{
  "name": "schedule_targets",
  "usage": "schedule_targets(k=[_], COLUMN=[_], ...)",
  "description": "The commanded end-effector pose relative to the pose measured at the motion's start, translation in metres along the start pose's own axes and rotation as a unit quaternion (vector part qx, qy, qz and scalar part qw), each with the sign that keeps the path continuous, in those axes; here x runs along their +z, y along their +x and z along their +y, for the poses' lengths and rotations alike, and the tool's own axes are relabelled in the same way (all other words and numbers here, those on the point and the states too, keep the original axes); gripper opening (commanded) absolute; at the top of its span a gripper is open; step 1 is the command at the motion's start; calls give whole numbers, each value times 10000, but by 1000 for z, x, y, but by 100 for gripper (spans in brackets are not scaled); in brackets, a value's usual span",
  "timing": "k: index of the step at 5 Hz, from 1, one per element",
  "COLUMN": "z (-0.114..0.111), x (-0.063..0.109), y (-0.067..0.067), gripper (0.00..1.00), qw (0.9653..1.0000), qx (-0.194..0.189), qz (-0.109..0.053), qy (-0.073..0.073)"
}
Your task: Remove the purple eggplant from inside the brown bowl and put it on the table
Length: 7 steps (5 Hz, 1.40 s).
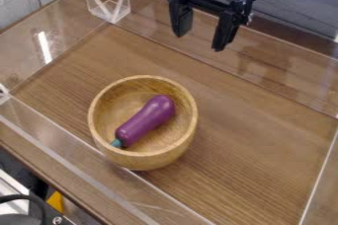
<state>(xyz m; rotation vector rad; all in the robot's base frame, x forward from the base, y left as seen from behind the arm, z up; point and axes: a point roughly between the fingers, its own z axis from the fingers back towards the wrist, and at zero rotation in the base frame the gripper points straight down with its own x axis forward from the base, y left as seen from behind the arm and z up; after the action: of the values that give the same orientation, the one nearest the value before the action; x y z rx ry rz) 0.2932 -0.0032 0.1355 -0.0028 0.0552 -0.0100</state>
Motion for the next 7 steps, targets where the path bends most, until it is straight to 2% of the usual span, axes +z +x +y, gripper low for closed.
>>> schedule_targets(k=[1, 3, 5, 6, 7], z=[10, 24, 51, 44, 38], x=[-5, -9, -21, -23, -22], y=[-3, -45, -68, -70, -66], gripper=[100, 100, 100, 100, 100], qw=[10000, 9998, 9999, 9997, 9995], qx=[-7, 193, 105, 207, 279], qz=[73, 45, -70, -140, -138], qy=[-18, -61, -32, -49, -77])
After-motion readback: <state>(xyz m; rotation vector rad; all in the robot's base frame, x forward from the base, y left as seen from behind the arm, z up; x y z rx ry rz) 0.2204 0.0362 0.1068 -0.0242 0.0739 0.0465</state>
